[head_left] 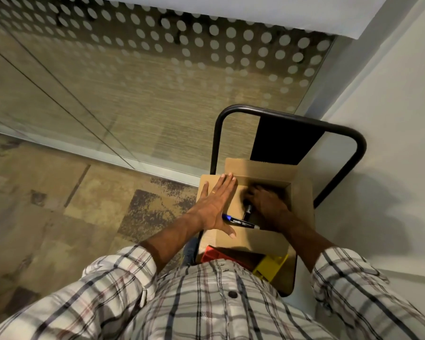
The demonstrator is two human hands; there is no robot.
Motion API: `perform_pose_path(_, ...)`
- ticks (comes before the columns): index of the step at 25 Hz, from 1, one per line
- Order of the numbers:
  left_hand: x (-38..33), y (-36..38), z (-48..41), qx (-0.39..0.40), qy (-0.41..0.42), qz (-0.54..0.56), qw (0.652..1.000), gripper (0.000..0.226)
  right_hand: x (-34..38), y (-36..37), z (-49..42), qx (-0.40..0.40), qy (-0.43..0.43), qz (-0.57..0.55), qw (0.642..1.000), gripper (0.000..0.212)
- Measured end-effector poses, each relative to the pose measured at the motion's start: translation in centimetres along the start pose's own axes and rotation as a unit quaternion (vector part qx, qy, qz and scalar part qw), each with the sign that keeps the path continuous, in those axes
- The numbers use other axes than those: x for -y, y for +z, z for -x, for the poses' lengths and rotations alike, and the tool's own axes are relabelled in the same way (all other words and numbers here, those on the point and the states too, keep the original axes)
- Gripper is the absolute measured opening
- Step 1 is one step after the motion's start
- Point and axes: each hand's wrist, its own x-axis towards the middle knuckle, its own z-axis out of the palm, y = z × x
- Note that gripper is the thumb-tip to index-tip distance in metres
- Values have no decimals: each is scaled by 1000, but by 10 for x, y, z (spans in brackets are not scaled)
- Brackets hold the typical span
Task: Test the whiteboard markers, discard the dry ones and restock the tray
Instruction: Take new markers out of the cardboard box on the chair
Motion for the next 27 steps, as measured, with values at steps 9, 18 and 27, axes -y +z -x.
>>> perform_pose_path(9, 3, 4, -3, -5, 3, 17, 1000, 161, 19, -7, -3, 1, 57, -150, 987, 22)
perform_pose_path(18, 1, 4, -4, -4, -8, -5, 1000, 163, 27, 22, -5, 89, 54, -169, 980, 47)
perform_pose_path(27, 3, 4, -4, -9, -1, 1, 1000, 163, 7, 18, 8, 123, 93, -265, 952, 58)
